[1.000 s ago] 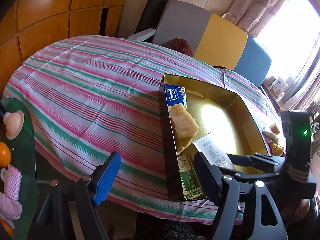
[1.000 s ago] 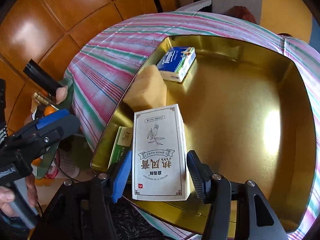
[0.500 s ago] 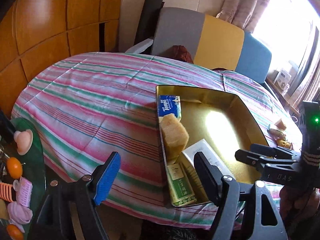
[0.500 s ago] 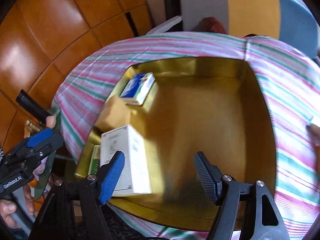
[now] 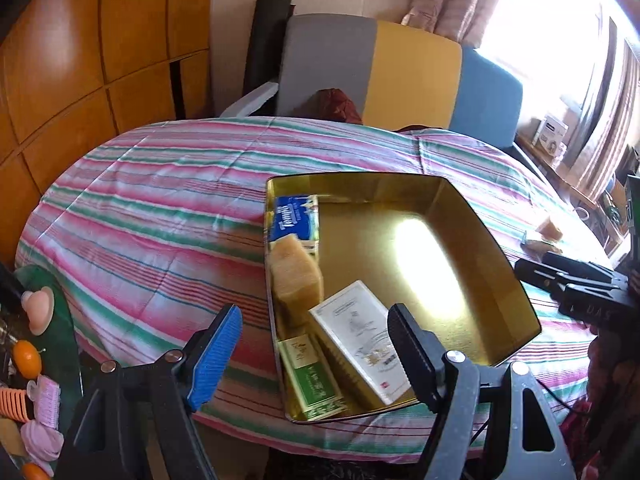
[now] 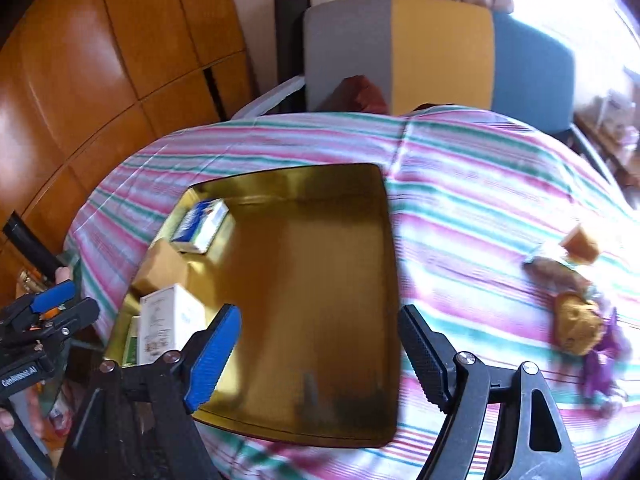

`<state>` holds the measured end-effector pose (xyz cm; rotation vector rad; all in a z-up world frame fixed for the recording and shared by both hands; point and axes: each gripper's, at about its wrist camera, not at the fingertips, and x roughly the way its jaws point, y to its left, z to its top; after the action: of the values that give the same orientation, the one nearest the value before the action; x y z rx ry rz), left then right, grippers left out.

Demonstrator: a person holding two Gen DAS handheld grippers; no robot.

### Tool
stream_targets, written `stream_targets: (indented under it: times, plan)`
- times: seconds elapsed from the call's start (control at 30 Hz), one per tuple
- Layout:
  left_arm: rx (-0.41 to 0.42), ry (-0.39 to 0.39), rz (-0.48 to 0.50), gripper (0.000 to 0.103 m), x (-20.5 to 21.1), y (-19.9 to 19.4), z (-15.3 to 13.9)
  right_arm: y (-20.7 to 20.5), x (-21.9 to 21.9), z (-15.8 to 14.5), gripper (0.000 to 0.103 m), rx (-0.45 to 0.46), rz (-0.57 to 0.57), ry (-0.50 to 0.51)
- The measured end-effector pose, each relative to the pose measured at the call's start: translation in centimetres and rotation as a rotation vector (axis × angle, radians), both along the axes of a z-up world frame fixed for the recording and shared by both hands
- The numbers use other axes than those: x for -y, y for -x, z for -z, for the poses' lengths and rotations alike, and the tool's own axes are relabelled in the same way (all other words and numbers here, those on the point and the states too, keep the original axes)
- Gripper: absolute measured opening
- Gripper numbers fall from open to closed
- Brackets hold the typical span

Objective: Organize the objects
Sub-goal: 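Move both tools back toward the remaining items on the table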

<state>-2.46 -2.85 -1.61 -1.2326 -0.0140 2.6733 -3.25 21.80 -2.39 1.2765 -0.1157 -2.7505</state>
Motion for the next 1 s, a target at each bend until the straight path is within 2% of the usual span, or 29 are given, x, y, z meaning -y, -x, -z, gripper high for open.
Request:
stream_targets:
  times: [0.43,0.57,0.7,0.77,0.87,1.0]
  plan:
    - [0.006,0.012,0.117,0.076,-5.0,0.6,-0.6,-3.1,-13.0,-1.9,0.086,-0.054,0.29,-0.124]
    - [0.005,0.012,0.151,0.076,-6.5,0.8,-0.8,-4.5,-18.4,-2.6,0.088,-0.11,0.445,-0.161]
    - [0.024,0.0,0.197,0.076,-8.6,1.2,-1.0,-5.9,-24.2,-2.0,0.091,-0.144,0.626,-0.186]
    - [0.048,-0.02,0.222,0.076,-9.7,1.4,-1.0,-6.9,-26.8,-1.2,0.091,-0.141,0.713,-0.152]
    - [0.067,-0.046,0.271,0.076,-11.7,1.6,-0.9,-8.1,-30.3,-0.3,0.091,-0.12,0.815,0.015]
    - [0.083,-0.058,0.372,0.076,-15.5,1.1,-0.9,-9.5,-32.7,0.5,0.091,-0.124,0.919,0.138]
